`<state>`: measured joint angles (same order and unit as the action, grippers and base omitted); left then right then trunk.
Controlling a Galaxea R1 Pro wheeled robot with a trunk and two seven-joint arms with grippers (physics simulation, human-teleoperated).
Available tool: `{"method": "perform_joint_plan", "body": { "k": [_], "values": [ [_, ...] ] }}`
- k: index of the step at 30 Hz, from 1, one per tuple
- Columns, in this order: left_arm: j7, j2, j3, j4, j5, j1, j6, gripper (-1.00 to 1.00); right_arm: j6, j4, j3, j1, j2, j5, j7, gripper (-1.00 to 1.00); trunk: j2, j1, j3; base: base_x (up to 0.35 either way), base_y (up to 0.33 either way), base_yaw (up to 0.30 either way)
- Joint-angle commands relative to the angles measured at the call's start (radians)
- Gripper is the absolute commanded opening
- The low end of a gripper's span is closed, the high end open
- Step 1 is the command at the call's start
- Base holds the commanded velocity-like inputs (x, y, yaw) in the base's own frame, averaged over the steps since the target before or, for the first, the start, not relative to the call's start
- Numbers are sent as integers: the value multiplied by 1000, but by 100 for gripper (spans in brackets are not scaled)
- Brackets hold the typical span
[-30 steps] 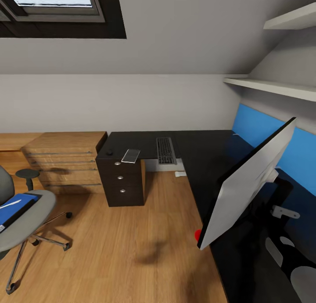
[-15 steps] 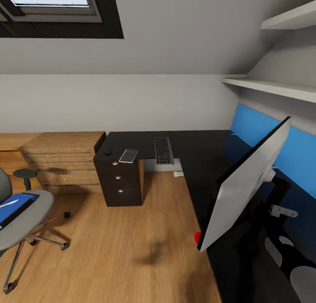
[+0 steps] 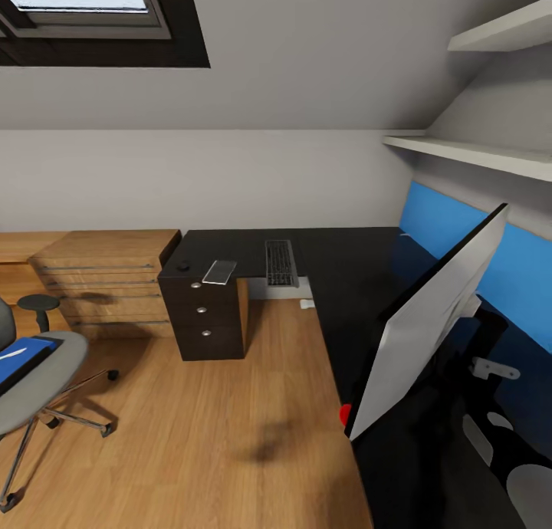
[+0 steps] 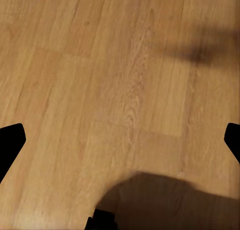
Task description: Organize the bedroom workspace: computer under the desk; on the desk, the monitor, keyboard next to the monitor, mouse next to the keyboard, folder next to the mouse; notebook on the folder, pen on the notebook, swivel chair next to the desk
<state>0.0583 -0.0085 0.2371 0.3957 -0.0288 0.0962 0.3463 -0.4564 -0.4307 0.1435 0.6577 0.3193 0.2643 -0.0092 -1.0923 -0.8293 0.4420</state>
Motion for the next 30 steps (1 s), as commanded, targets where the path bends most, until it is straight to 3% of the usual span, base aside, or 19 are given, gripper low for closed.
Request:
{"method": "perform_joint_plan", "body": {
  "k": [1, 30],
  "values": [
    [6, -1, 5, 0, -3, 0, 2, 100, -5, 7, -5, 0, 1, 27, -2, -100, 0, 0, 1, 0, -20, 0],
    [6, 0, 5, 0, -3, 0, 2, 100, -5, 7, -5, 0, 0, 27, -2, -100, 0, 0, 1, -2, -67, 0]
  ]
}}
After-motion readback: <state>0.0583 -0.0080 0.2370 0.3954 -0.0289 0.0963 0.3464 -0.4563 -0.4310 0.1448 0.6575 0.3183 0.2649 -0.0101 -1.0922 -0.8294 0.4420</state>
